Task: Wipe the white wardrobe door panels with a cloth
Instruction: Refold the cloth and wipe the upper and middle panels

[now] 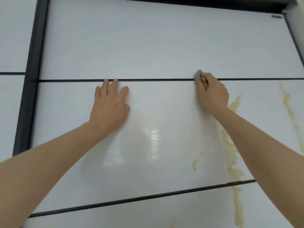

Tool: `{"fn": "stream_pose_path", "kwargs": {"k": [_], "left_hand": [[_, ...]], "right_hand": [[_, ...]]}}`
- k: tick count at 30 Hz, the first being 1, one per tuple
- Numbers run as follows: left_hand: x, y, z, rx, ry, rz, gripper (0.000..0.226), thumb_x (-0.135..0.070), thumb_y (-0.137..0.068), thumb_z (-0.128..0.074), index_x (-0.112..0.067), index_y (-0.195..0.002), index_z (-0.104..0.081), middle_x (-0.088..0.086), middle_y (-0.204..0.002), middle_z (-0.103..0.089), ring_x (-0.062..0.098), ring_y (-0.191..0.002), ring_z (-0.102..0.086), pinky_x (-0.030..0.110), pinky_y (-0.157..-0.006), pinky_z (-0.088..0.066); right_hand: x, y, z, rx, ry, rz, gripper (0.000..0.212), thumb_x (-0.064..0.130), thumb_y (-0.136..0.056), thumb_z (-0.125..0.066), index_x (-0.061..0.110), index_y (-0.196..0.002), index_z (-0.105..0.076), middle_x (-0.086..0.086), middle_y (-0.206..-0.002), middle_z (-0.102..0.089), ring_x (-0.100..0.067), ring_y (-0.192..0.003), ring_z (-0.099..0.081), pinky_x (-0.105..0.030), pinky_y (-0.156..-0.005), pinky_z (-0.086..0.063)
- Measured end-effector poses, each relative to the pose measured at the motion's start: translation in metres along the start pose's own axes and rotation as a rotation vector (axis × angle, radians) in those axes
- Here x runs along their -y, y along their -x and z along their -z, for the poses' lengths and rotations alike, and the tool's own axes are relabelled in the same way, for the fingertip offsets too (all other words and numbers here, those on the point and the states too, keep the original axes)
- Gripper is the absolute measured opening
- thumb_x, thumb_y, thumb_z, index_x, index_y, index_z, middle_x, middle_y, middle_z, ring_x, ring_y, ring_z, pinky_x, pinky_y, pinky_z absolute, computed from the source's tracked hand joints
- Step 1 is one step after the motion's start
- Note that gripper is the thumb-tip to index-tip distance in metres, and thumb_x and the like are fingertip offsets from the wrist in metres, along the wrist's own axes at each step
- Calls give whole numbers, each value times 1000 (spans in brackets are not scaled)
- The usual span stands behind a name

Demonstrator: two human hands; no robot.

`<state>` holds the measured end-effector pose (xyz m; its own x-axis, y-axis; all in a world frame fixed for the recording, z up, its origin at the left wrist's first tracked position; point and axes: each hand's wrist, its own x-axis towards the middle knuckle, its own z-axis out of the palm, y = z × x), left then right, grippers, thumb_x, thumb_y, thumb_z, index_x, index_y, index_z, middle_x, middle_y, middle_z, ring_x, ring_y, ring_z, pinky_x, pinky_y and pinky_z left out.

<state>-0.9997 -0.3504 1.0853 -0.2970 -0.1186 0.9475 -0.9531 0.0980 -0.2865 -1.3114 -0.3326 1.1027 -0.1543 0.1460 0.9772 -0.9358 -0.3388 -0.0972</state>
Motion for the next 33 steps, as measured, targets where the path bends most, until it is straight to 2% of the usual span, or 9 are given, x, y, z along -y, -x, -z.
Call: {"fn": "stream_pose_path", "kwargs": {"k": [2,4,11,15,20,22,27,30,33], "left_hand": [[-19,-7,6,3,56,37,50,-5,-91,-46,6,-140,-45,26,-158,-31,45,-149,-20,54,-119,-24],[-43,-16,11,-6,182,53,61,-4,-95,-42,-3,-154,-31,13,-165,-21,32,-154,-13,45,-122,-20],[-118,-45,-5,-46,272,-284,48,-26,-98,-32,-23,-137,-60,-1,-145,-56,25,-130,-53,36,-105,-35],[-129,-45,-25,-151,195,-207,40,-21,-96,-42,-20,-127,-66,2,-137,-62,29,-121,-57,40,-98,-40],[-147,-40,-27,-233,242,-100,36,-21,-96,-43,-16,-120,-69,4,-132,-65,29,-123,-57,43,-100,-42],[-152,-38,-25,-240,258,-67,38,-24,-96,-42,-15,-119,-70,6,-132,-65,29,-124,-57,41,-103,-39],[-151,-35,-25,-242,254,-91,40,-24,-97,-40,-11,-121,-70,10,-133,-64,31,-126,-57,44,-107,-40],[-149,-36,-28,-259,232,-104,40,-23,-97,-39,-11,-121,-69,11,-133,-64,32,-125,-57,44,-107,-39],[-147,-37,-31,-283,234,-107,39,-24,-97,-40,-11,-121,-69,10,-133,-64,30,-126,-56,43,-108,-38]], "right_hand": [[17,25,-5,-25,-6,-65,26,40,-105,-46,30,-124,-60,0,-105,-65,-29,-96,-65,-37,-72,-47],[36,92,-15,16,-89,251,22,29,-100,-56,26,-118,-67,-1,-100,-65,-28,-86,-66,-38,-62,-53],[-6,178,9,532,-125,1097,22,25,-94,-61,32,-113,-69,7,-87,-57,-15,-72,-54,-30,-62,-46],[-46,44,9,165,-78,712,20,30,-98,-62,30,-117,-67,8,-99,-60,-23,-83,-67,-34,-55,-47],[-72,-18,7,21,-100,167,25,39,-106,-43,27,-121,-60,3,-106,-64,-24,-95,-65,-34,-67,-40],[-58,50,2,31,-129,409,22,33,-101,-49,26,-113,-66,4,-97,-64,-22,-83,-65,-34,-60,-42],[-66,182,30,550,-115,1289,24,23,-102,-49,32,-112,-69,9,-86,-54,-13,-72,-49,-28,-67,-40],[-83,99,19,328,-115,1153,23,24,-98,-52,30,-115,-66,7,-100,-51,-18,-75,-58,-32,-55,-45],[-101,-20,20,46,52,559,26,37,-103,-47,31,-125,-58,4,-110,-63,-27,-96,-67,-36,-66,-48]]}}
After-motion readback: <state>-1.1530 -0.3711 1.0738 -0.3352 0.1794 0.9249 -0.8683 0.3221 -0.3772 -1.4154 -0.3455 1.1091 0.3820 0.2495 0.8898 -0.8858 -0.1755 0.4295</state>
